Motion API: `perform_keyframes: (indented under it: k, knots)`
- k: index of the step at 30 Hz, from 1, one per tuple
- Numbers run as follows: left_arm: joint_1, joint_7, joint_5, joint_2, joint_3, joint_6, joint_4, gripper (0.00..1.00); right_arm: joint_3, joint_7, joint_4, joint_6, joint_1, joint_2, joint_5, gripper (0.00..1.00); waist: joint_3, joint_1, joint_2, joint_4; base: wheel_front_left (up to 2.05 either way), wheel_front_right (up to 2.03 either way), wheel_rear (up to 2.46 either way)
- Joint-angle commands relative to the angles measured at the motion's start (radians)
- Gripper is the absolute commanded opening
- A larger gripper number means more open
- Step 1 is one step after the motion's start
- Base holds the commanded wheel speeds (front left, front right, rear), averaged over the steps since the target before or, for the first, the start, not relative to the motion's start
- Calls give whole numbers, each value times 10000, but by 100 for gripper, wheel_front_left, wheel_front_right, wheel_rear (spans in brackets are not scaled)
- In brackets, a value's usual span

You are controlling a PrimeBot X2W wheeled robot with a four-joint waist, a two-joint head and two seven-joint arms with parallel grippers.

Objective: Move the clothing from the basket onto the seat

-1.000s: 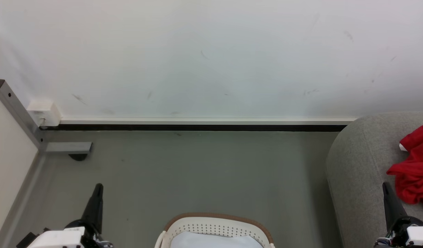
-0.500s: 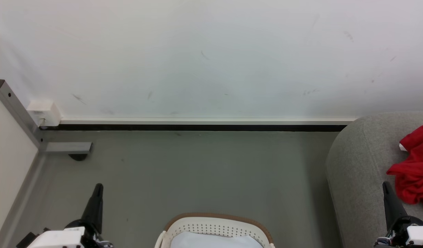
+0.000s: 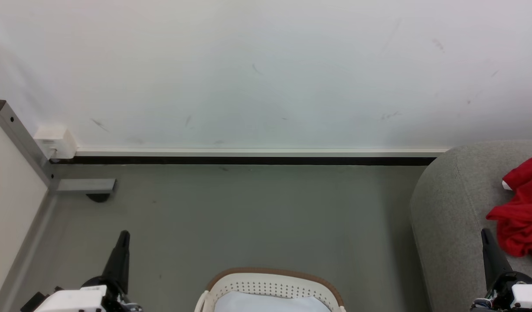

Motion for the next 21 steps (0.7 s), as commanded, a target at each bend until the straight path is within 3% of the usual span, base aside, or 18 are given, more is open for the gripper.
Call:
perform_keyframes:
  k: [1,21]
  knots:
    - [-62,50,-120,73,17,-65,-20,0,-48,6,11,-21,-65,17,-22,0,0,0,-1,0,0,0,0]
    - [-60,49,-122,73,15,-65,-22,0,-55,14,12,-21,-66,23,-31,0,0,0,-1,0,0,0,0]
